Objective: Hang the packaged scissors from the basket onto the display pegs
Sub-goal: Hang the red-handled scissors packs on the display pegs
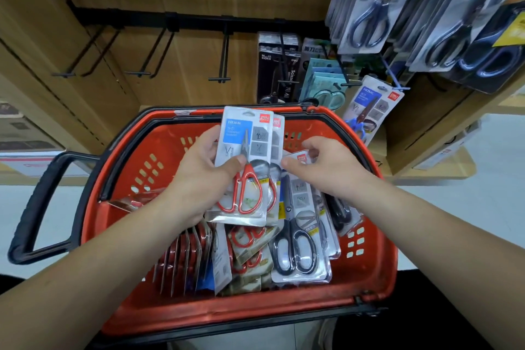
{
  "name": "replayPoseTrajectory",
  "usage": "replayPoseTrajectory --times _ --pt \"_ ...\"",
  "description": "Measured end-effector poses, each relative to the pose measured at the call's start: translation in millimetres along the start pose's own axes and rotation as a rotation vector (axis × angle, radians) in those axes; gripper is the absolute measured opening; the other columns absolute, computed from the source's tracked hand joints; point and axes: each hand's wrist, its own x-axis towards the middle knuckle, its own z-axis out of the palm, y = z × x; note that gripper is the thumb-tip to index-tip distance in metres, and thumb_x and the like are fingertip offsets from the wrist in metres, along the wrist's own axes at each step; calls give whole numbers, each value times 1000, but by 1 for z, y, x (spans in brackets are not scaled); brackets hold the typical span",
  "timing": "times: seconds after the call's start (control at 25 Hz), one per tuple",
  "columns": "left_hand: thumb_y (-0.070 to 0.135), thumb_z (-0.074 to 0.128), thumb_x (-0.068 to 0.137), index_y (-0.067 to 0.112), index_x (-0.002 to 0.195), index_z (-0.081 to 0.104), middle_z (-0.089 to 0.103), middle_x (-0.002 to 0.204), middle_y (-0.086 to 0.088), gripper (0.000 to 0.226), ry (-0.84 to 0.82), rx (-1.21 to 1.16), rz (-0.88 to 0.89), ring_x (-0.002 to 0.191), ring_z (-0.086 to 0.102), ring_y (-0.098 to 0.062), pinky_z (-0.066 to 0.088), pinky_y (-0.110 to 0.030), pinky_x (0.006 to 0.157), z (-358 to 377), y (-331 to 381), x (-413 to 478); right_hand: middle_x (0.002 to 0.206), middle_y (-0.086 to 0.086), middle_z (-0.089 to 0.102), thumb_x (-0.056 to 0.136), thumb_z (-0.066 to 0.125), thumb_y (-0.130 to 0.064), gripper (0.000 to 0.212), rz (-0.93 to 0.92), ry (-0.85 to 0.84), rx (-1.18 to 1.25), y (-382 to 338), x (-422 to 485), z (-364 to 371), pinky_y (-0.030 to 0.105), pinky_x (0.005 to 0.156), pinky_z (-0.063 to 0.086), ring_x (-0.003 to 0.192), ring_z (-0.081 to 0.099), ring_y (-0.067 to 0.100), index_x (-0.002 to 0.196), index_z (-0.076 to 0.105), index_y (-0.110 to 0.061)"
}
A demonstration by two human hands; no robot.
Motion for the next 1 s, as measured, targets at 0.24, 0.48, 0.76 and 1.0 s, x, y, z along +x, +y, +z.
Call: replayPoseTrajectory --times 0.24,0.48,0.76,1.0 --pt "26 78 93 38 116 60 69 113 9 32 169 577 71 96 70 -20 57 -37 75 -26 -17 20 120 1 53 79 83 -57 65 94 -69 -197 12 -8 3 40 93 51 118 54 25 121 50 -21" --pt "27 79 92 12 135 67 55 143 -8 48 100 925 343 134 43 -28 30 -33 110 -13 -23 10 109 -10 62 85 81 -50 56 82 -151 -175 19 -18 14 30 77 48 102 62 16 123 47 -28" --pt "33 69 100 18 144 62 44 161 -3 47 -165 962 261 152 32 -23 30 -36 121 -5 -18 -8 110 -6 71 93 76 -11 38 93 -20 305 14 -21 6 26 76 59 93 68 12 121 55 -28" --pt "35 68 100 18 141 65 46 160 -5 44 -218 1032 286 153 34 -26 32 -39 122 -5 -25 -2 110 3 77 95 68 0 34 -22 300 569 17 -29 -72 55 90 62 98 76 28 115 61 -26"
